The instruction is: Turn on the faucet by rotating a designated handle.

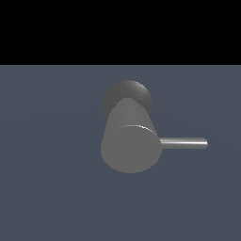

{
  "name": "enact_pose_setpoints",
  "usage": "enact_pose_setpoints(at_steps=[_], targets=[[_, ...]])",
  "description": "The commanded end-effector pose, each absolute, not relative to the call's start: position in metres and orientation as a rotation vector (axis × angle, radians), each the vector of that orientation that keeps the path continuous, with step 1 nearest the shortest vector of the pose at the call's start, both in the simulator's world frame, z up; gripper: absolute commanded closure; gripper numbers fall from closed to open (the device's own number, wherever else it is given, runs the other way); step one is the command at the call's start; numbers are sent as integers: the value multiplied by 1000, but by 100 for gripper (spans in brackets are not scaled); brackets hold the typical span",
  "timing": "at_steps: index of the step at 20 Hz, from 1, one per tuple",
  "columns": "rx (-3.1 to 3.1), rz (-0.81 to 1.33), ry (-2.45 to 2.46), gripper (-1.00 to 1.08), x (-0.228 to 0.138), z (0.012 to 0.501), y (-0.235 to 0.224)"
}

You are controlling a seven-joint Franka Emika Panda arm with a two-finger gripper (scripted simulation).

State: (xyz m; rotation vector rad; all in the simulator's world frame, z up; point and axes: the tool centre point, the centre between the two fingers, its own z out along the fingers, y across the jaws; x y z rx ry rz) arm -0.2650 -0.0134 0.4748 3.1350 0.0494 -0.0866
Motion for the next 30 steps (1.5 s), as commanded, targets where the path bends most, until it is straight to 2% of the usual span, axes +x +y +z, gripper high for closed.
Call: enact_pose_setpoints(at_steps=[1,10,16,24,30], targets=[[3135,-87,49,108,-265,475,-13],[3126,-138,81,108,-264,466,-19],[3176,-95,87,108,-261,469,-20],[3334,75,94,108,-255,483,-22],[3517,333,89,108,-247,505,-31]])
